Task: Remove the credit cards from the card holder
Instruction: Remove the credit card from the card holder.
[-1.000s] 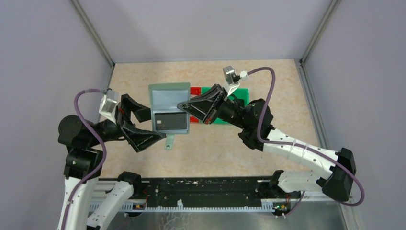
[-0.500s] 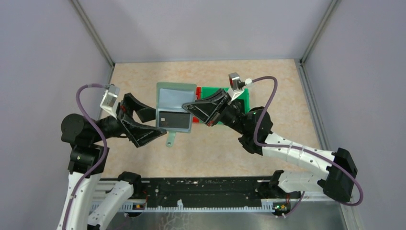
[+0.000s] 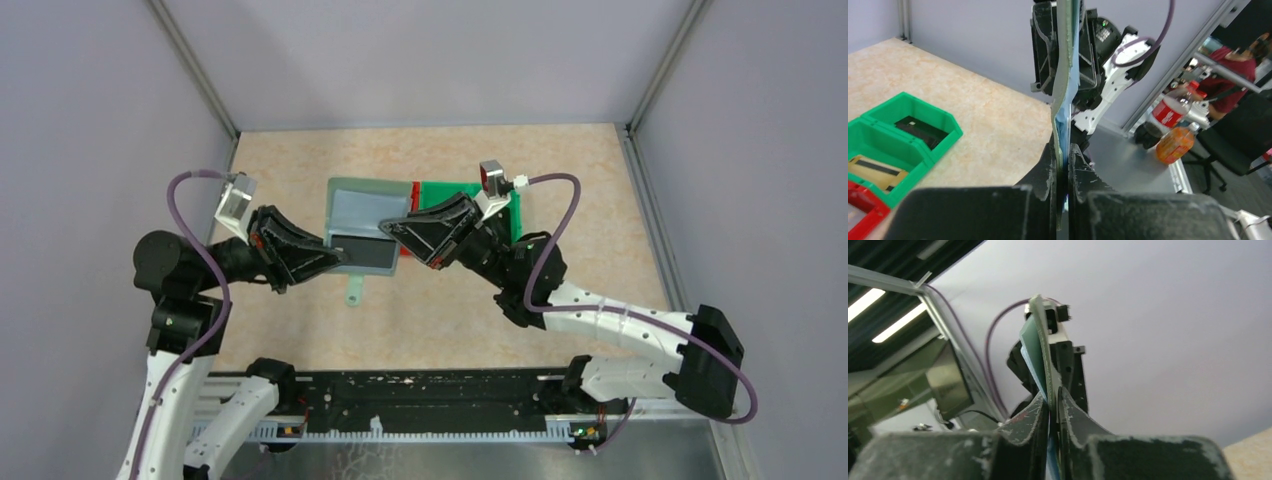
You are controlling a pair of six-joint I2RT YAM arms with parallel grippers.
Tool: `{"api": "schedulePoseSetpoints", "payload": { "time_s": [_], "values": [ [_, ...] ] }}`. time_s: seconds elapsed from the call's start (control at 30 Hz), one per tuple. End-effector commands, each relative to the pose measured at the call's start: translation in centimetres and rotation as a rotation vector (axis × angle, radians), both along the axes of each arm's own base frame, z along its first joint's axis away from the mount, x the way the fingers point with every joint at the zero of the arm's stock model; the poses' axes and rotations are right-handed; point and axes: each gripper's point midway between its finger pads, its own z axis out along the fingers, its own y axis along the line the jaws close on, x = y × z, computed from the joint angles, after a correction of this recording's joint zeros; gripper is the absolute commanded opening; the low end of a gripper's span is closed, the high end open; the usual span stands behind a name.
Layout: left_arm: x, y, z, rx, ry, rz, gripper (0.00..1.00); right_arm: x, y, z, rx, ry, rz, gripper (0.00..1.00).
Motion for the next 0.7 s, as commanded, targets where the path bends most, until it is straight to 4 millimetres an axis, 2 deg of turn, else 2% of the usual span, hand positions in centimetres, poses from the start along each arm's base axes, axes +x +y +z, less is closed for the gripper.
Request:
{"api": "schedulePoseSetpoints", "payload": {
  "time_s": [0.0,0.07,0.1,0.13,0.17,0.27,0.37,0.47,0.57,0.63,0.67],
  "values": [
    [0.3,0.0,-0.9,0.083,-0.06,0.001,0.0,-0.7,-0.8,1.9,-0.033,-0.081,-0.065,0.24],
    [0.1,0.2,-1.8,0.148,-0.096,-0.017,0.0,-0.4,-0.6,1.4,-0.155,-0.12,-0.102,0.49],
    [-0.1,0.2,-2.1,0.175,-0.131,-0.035,0.0,-0.2,-0.4,0.9,-0.237,-0.146,-0.111,0.55],
    [-0.4,0.3,-2.5,0.203,-0.163,-0.054,0.0,-0.2,-0.6,2.0,-0.29,-0.184,-0.127,0.61],
    [-0.6,0.4,-2.8,0.23,-0.188,-0.066,0.0,-0.2,-0.3,1.6,-0.371,-0.213,-0.119,0.65],
    [-0.6,0.7,-3.6,0.301,-0.259,-0.081,0.0,0.0,0.3,0.1,-0.6,-0.287,-0.086,0.68],
    [-0.5,0.9,-4.3,0.348,-0.289,-0.098,0.0,-0.3,0.8,-1.4,-0.767,-0.356,-0.024,0.67],
    [-0.6,1.0,-4.5,0.364,-0.295,-0.108,0.0,-0.2,1.2,-2.6,-0.888,-0.403,0.016,0.6],
    [-0.7,1.0,-4.3,0.364,-0.292,-0.112,0.0,-0.3,1.4,-3.5,-0.959,-0.433,0.044,0.6],
    [-0.7,1.0,-4.3,0.366,-0.288,-0.112,0.0,-0.2,1.6,-3.6,-0.976,-0.429,0.042,0.67],
    [-0.5,1.1,-4.5,0.37,-0.285,-0.105,0.0,-0.1,1.7,-3.5,-0.973,-0.432,0.036,0.75]
  ]
}}
